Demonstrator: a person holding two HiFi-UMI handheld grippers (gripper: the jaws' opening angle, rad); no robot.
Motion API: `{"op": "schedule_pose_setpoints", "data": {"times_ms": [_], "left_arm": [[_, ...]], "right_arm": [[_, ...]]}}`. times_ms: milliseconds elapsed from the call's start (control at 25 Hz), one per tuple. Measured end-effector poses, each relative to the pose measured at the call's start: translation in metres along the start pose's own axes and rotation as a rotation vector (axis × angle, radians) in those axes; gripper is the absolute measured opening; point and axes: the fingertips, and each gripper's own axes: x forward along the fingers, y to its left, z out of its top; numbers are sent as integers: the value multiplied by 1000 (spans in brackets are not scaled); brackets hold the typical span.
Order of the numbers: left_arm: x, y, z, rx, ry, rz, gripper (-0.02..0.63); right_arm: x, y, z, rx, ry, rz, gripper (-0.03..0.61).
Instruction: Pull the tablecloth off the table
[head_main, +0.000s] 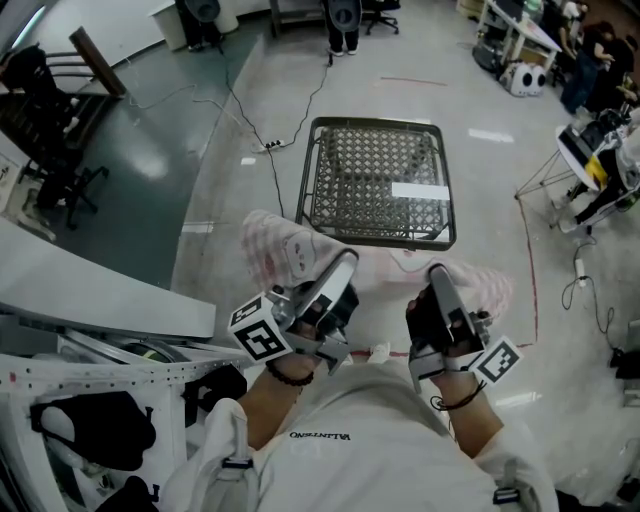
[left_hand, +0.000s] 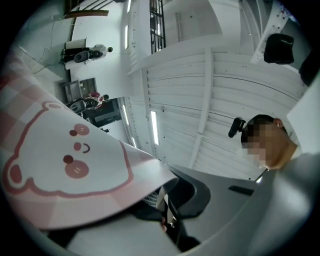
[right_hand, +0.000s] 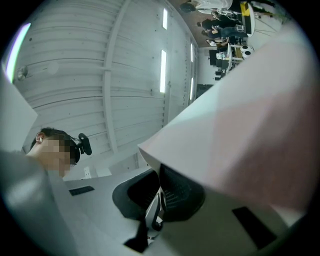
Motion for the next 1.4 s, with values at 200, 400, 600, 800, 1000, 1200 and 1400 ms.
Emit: {"op": "schedule_pose_setpoints", "data": {"times_ms": [200, 400, 600, 800, 1000, 1200, 1400], "left_arm": [[4, 3, -1, 0, 5, 6, 3], [2, 2, -1, -5, 3, -8, 3], [10, 3, -1, -12, 4, -15, 3], [9, 7, -4, -16, 5, -11, 3], [9, 10, -5, -14, 6, -3, 3], [10, 10, -3, -5, 6, -2, 3], [9, 10, -3, 5, 9, 0, 3]], "right_arm": [[0, -6, 3, 14, -3, -15, 11], [-1, -8, 1, 23, -6, -19, 11], [1, -10, 9, 26, -8, -21, 11], [-1, -16, 9, 35, -9, -35, 11], [-1, -20, 8, 36, -5, -45, 11], [1, -21, 9, 37, 0, -40, 11], [0, -23, 7, 45, 1, -40, 11]]}}
